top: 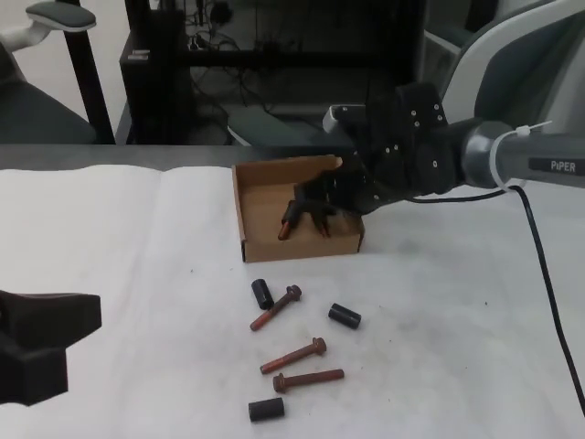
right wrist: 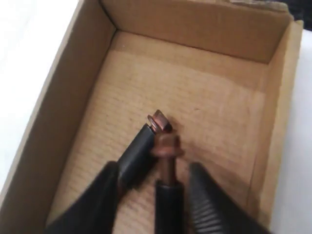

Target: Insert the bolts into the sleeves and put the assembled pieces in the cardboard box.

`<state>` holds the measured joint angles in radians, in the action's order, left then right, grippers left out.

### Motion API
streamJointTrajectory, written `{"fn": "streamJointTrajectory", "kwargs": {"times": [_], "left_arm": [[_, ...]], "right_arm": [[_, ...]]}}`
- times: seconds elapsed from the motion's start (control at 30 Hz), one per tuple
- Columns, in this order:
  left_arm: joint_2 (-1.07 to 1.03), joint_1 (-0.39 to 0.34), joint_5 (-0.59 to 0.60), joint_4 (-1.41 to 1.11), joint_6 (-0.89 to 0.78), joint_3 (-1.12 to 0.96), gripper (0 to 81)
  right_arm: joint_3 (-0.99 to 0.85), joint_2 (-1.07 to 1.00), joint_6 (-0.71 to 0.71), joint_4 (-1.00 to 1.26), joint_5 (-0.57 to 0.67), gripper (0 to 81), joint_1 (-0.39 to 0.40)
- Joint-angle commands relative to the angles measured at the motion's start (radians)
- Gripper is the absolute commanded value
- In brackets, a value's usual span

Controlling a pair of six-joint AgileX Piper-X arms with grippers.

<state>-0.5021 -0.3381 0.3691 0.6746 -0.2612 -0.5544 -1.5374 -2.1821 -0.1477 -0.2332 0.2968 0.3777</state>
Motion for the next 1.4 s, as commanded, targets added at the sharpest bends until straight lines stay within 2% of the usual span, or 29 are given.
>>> {"fn": "streamJointTrajectory", "kwargs": {"times": [0.0,0.17,0.37,0.6,0.8,1.1,1.37], "left_arm": [[0.007,0.002,-0.009,-0.005,0.008,-0.001,0.3],[0.007,0.002,-0.009,-0.005,0.008,-0.001,0.3],[0.007,0.002,-0.009,-0.011,0.008,-0.002,0.3],[0.007,0.002,-0.009,-0.104,0.008,-0.002,0.3],[0.007,0.002,-0.009,-0.177,0.008,-0.002,0.3],[-0.050,0.002,-0.001,-0.184,0.008,0.001,0.3],[-0.170,0.000,0.084,-0.192,0.063,0.001,0.3]], "right_arm": [[-0.012,0.011,-0.032,-0.001,0.004,70.0,0.001],[-0.033,0.025,-0.035,-0.048,0.079,54.3,0.001],[-0.033,0.116,-0.020,-0.142,0.113,54.2,0.008],[0.008,0.313,0.108,-0.371,0.117,53.9,0.045],[0.241,0.569,0.093,-0.338,0.097,53.9,0.083],[0.721,1.089,-0.062,-0.228,-0.013,53.9,0.165],[0.895,1.373,-0.132,-0.225,-0.083,53.9,0.179]]}}
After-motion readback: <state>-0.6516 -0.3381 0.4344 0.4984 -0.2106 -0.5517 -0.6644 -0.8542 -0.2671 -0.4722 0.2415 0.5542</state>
